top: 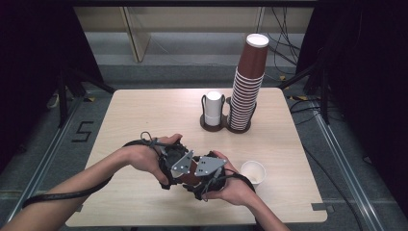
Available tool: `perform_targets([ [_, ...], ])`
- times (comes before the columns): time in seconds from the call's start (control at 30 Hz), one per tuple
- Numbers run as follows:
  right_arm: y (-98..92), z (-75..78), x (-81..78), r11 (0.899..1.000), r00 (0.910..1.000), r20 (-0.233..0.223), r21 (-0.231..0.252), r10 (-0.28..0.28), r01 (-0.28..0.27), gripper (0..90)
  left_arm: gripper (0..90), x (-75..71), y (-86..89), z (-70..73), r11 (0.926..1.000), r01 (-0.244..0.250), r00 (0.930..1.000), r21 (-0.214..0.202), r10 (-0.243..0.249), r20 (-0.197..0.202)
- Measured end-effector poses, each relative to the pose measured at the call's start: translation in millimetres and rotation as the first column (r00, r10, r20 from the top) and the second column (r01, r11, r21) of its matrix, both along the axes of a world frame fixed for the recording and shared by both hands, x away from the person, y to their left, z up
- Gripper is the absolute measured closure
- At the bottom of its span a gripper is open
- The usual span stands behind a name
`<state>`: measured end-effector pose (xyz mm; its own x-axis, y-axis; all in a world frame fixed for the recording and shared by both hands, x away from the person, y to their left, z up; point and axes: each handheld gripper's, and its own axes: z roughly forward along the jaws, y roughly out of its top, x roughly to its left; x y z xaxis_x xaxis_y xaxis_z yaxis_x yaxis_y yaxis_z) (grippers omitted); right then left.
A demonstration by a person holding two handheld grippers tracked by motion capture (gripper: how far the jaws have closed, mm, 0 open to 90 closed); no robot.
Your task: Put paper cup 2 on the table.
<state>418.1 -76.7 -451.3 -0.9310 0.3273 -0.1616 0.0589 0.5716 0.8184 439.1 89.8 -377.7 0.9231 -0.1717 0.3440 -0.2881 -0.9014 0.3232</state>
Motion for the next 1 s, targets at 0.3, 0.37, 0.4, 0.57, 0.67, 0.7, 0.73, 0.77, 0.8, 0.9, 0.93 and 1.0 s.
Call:
perform_targets([
  [0.3,3.9,0.4,-1.0,1.000,0.9999,-0.002,0.004,0.013,-0.013,15.2,8.0,-4.0,-4.4,-3.4,0.9998,-0.001,0.9996,-0.017,0.001,-0.029],
  [0.37,5.1,-0.1,0.8,0.999,0.9989,0.027,0.004,0.040,-0.040,16.0,8.0,-4.6,-5.2,-3.9,0.9999,0.003,0.9995,-0.016,-0.004,-0.031],
  [0.4,5.3,-0.2,0.7,0.999,0.9987,0.029,0.002,0.042,-0.042,16.5,8.0,-4.8,-5.6,-4.2,0.9999,0.007,0.9995,-0.015,-0.007,-0.031],
  [0.57,4.3,-0.8,-2.9,1.000,0.9997,-0.004,0.002,0.024,-0.024,19.2,8.1,-5.3,-7.8,-4.5,0.9999,0.015,0.9994,-0.002,-0.015,-0.031],
  [0.67,3.6,-0.4,-0.1,0.999,0.9977,0.050,-0.001,0.045,-0.045,19.8,8.3,-6.1,-9.2,-3.9,0.9999,0.015,0.9994,0.003,-0.015,-0.032],
  [0.7,3.4,-0.3,-0.8,0.999,0.9982,0.041,-0.001,0.045,-0.045,19.9,8.3,-6.4,-9.6,-3.6,0.9999,0.015,0.9993,0.003,-0.015,-0.035],
  [0.73,3.1,-0.7,-4.1,1.000,0.9997,0.000,0.007,0.023,-0.023,19.9,8.1,-6.7,-9.9,-3.4,0.9999,0.013,0.9992,0.001,-0.013,-0.037],
  [0.77,2.7,-0.5,-3.5,0.999,0.9994,0.014,0.007,0.032,-0.032,19.8,7.7,-6.6,-10.0,-3.3,0.9999,0.010,0.9992,0.001,-0.010,-0.039],
  [0.8,2.0,-0.5,-5.3,1.000,0.9998,-0.001,0.011,0.020,-0.020,19.6,7.1,-6.2,-9.9,-3.1,0.9999,0.011,0.9991,-0.005,-0.011,-0.041],
  [0.9,-0.5,-1.3,-4.7,1.000,0.9990,0.036,0.016,0.026,-0.026,19.6,2.8,-4.5,-10.0,-2.8,0.9989,-0.005,0.9993,-0.046,0.003,-0.037],
  [0.93,-2.0,-1.6,-5.1,0.999,0.9991,0.035,0.022,0.024,-0.024,19.7,1.4,-4.0,-9.6,-2.7,0.9980,-0.008,0.9993,-0.063,0.006,-0.038],
  [1.0,-4.8,-2.7,-7.4,0.999,0.9998,0.019,0.033,0.001,-0.002,19.6,0.0,-3.4,-7.9,-1.3,0.9967,-0.019,0.9990,-0.079,0.016,-0.042],
])
